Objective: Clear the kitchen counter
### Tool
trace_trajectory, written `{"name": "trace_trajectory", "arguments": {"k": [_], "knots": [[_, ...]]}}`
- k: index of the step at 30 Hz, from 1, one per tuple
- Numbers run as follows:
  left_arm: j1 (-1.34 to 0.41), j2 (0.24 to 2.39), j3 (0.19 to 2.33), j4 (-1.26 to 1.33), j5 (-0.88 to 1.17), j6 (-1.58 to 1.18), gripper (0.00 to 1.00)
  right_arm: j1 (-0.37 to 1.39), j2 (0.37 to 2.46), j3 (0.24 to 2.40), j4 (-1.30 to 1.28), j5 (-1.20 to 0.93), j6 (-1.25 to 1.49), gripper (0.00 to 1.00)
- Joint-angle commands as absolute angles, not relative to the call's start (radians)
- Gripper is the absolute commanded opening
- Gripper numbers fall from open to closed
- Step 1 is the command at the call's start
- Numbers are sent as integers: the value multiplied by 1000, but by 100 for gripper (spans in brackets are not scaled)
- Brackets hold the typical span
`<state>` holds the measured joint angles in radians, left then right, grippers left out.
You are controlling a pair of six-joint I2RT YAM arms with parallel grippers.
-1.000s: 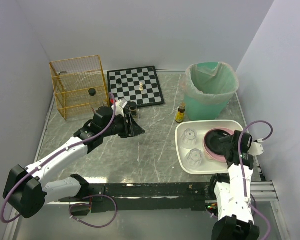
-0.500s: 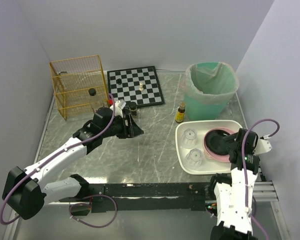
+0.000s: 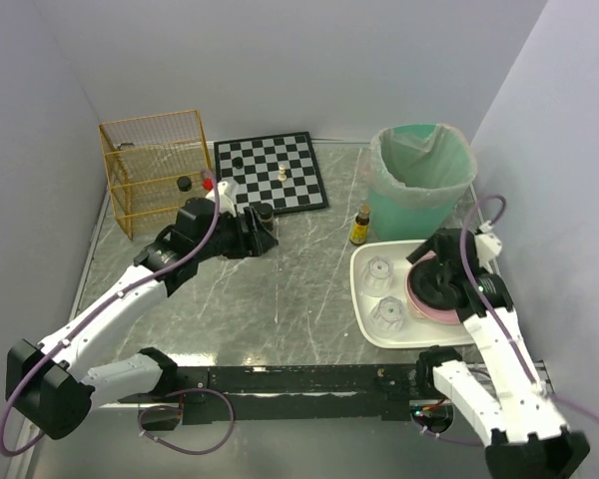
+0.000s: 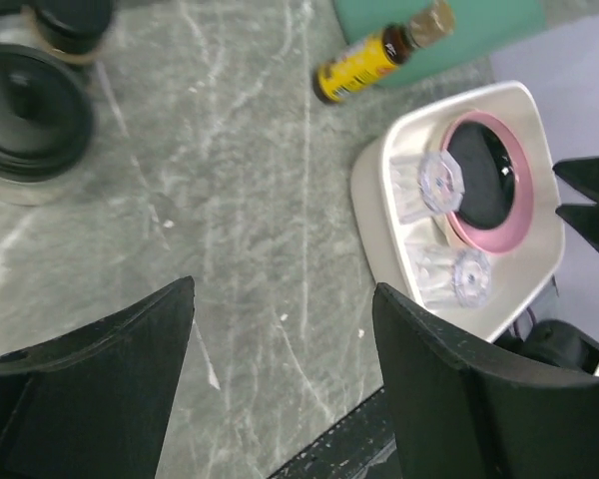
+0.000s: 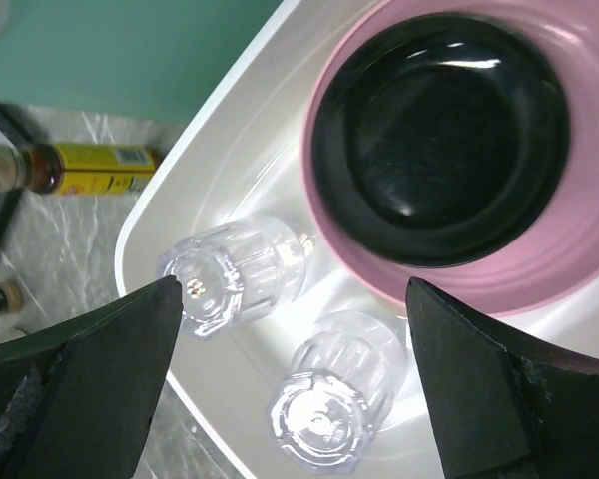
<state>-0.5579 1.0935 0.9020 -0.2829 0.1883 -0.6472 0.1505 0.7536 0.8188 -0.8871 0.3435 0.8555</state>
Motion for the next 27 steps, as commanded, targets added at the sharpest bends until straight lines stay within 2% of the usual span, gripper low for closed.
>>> {"name": "trace_trajectory", "arguments": {"k": [1, 9, 14, 21, 22, 24, 27], "knots": [[-479, 1085, 985, -360, 153, -575, 77, 290, 811, 877, -891, 452, 951, 100], [-243, 1060, 1060, -455, 172, -509, 80, 552, 890, 899, -844, 505, 948, 100], [-213, 1048, 1101, -500, 66, -506, 80, 696, 942, 885, -779, 508, 937, 100], [-212, 1055, 1132, -546, -79, -506, 81, 729, 973, 861, -744, 502, 934, 100], [-212, 1060, 1128, -543, -109, -502, 83, 727, 970, 859, -736, 500, 927, 100], [-213, 1072, 1111, -526, -147, -485, 95, 729, 959, 853, -723, 499, 910, 100], [-213, 1080, 1091, -500, -216, -495, 99, 727, 943, 845, -701, 495, 876, 100]]}}
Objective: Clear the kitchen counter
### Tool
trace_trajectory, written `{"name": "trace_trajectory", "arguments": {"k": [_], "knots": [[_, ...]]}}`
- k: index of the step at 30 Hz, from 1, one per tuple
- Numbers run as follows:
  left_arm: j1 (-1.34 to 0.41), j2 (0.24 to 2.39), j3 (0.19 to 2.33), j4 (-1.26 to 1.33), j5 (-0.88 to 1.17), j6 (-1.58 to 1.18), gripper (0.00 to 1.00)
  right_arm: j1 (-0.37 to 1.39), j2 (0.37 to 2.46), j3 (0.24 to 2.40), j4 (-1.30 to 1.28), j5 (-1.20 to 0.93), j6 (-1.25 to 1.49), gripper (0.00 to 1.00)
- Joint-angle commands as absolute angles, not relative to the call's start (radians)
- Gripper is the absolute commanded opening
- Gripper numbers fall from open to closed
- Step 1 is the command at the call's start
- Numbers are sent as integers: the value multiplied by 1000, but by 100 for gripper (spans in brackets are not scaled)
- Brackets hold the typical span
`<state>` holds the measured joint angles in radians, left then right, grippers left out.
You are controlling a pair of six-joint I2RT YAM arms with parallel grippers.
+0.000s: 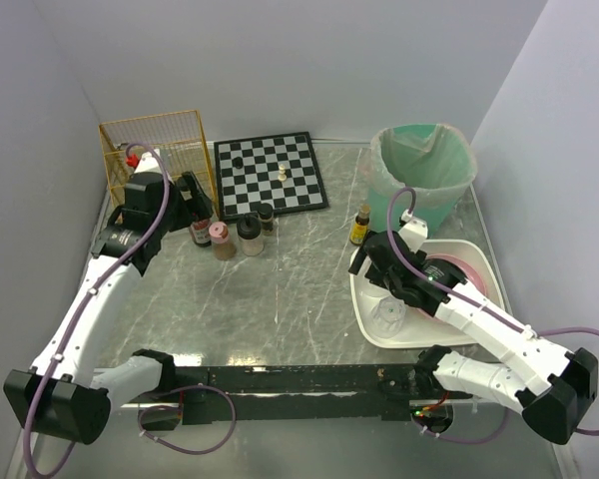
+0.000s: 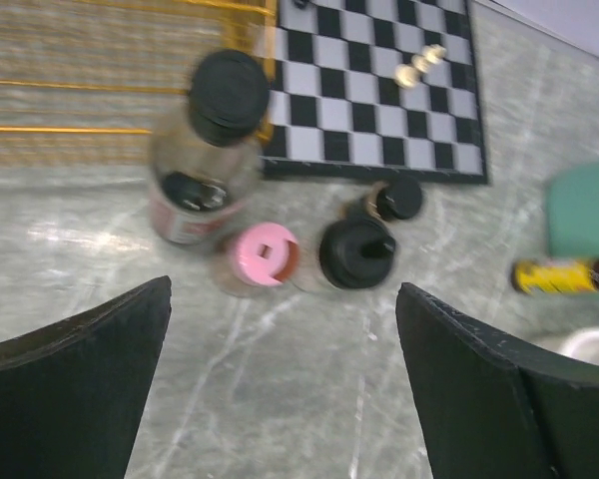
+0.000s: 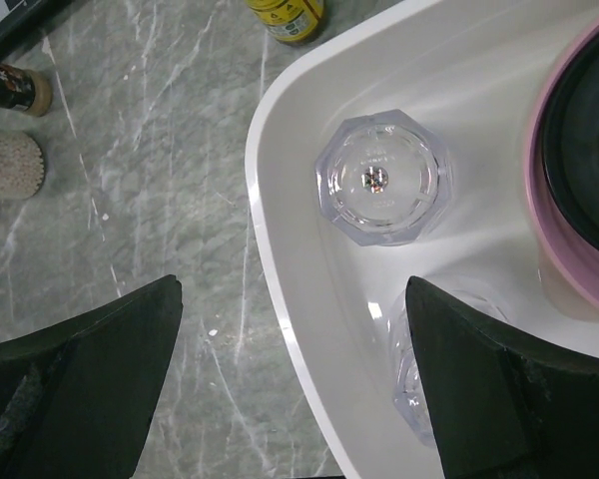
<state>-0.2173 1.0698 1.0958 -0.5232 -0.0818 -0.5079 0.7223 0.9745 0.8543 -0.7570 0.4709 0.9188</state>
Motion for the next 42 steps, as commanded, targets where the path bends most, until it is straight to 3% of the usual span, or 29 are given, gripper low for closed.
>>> {"name": "trace_trajectory", "arguments": {"k": [1, 8, 19, 31, 42], "knots": [[-213, 1077, 1074, -476, -236, -499, 99, 727, 939, 842, -696, 495, 864, 100], [-218, 1132, 999, -344, -296, -543, 99, 726, 928, 831, -677, 491, 810, 100], [-337, 1279, 1052, -313, -546, -597, 99, 707, 885, 752, -600, 434, 775, 100], [-337, 1391, 1045, -213, -658, -566, 99, 686, 885, 756, -581, 388, 689, 100], [-339, 1463, 1032, -146, -695, -542, 81, 663, 902, 776, -592, 373, 649, 100]]}}
